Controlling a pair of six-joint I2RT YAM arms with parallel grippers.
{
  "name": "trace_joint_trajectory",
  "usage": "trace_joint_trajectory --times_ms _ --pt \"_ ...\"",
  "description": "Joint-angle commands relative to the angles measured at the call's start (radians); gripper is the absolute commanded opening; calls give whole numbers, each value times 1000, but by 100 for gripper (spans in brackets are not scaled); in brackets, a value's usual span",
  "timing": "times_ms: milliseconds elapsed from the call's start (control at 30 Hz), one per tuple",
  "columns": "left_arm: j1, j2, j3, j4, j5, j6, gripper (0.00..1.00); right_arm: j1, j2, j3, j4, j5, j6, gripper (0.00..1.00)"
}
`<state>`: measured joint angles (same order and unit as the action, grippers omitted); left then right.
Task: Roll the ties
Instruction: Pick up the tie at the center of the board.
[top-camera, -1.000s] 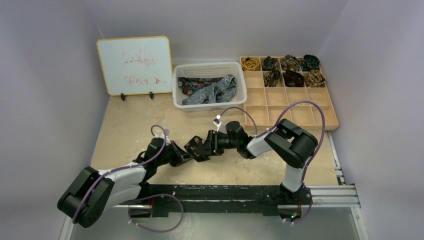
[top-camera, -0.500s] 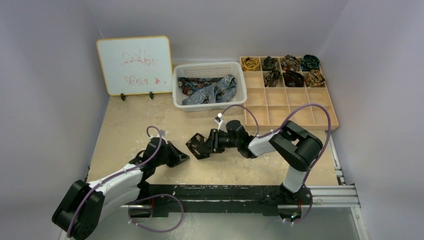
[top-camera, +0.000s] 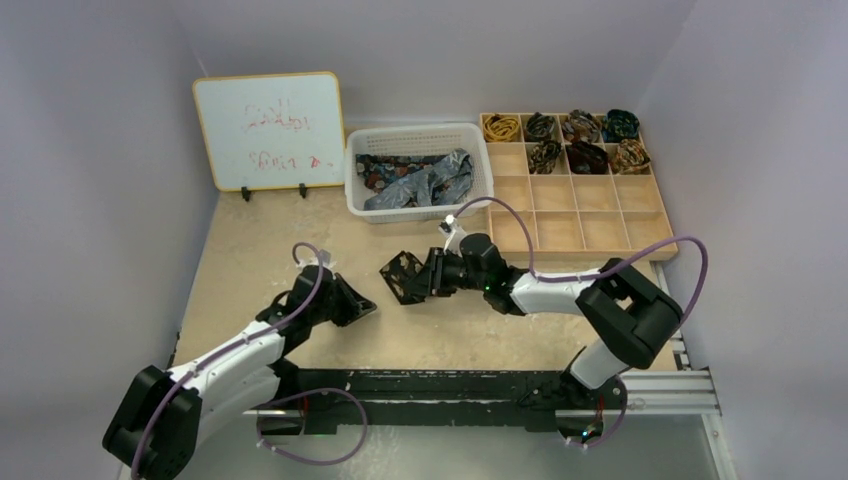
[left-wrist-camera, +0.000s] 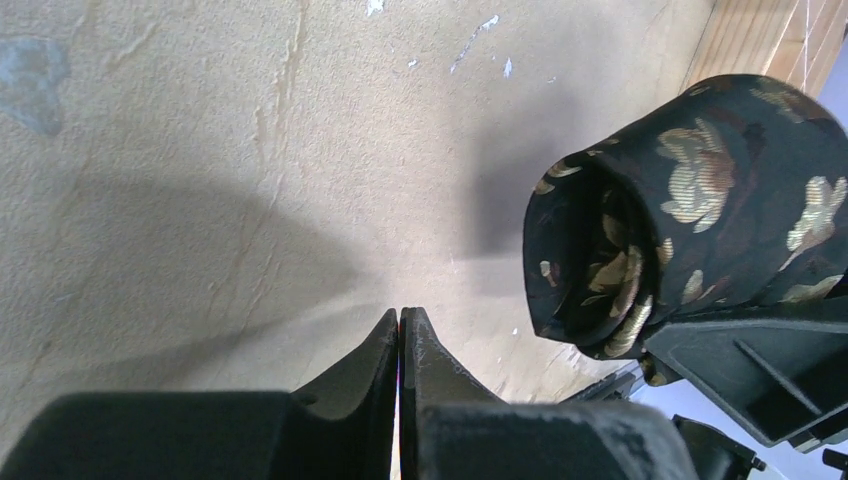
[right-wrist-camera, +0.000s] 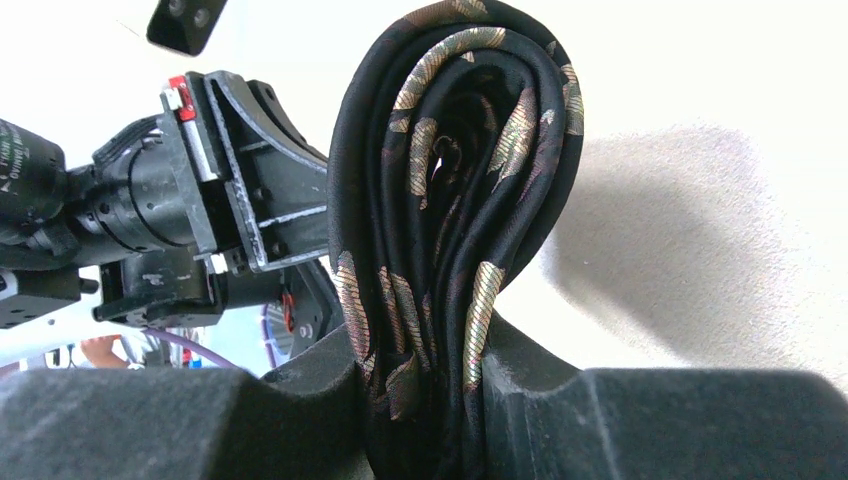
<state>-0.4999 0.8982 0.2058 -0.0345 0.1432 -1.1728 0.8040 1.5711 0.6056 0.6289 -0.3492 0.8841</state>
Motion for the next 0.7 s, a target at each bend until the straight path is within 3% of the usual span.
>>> trace_joint_trajectory --times_ms 0,167,367,667 --pt "-3 18 59 3 2 48 1 0 -37 15 -30 2 -17 27" --pt "-2 -10 91 -45 -6 80 0 -2 -153 1 -119 59 -15 27" --pt "-3 -29 150 -107 -7 141 1 -36 -325 44 -354 213 -35 30" --pt "-3 -13 218 -124 29 231 1 -275 -451 173 -608 327 -148 30"
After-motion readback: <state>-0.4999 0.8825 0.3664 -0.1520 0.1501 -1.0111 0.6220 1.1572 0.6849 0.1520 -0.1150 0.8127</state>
